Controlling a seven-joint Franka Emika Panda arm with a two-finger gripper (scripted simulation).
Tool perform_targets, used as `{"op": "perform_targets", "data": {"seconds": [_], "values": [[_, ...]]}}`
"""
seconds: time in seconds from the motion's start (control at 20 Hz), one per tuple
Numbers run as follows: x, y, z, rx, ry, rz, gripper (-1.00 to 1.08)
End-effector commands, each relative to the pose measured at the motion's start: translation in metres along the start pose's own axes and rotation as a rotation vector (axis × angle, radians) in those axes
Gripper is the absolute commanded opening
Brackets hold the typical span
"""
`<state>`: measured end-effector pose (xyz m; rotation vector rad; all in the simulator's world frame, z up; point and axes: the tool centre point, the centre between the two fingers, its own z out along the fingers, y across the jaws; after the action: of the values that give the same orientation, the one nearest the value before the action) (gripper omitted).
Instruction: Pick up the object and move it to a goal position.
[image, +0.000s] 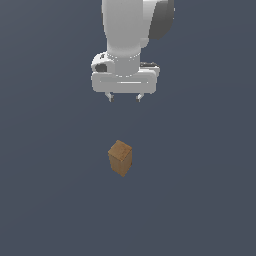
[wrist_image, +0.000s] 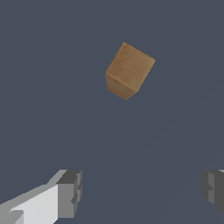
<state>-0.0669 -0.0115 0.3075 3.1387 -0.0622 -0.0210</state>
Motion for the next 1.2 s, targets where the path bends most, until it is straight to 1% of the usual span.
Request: {"op": "perform_targets", "data": {"seconds": [0.0, 0.15, 0.35, 0.45, 0.8, 1.15], "values": [[0.000, 0.000, 0.000, 0.000, 0.000, 0.000, 1.00], [0.001, -0.006, -0.002, -0.001, 0.007, -0.013, 1.00], [0.006, -0.028, -0.010, -0.006, 0.034, -0.061, 1.00], [0.007, -0.033, -0.012, -0.007, 0.040, -0.073, 1.00], [0.011, -0.031, -0.009, -0.005, 0.038, -0.055, 1.00], [0.031, -0.026, 0.004, 0.002, 0.034, 0.029, 1.00]]}}
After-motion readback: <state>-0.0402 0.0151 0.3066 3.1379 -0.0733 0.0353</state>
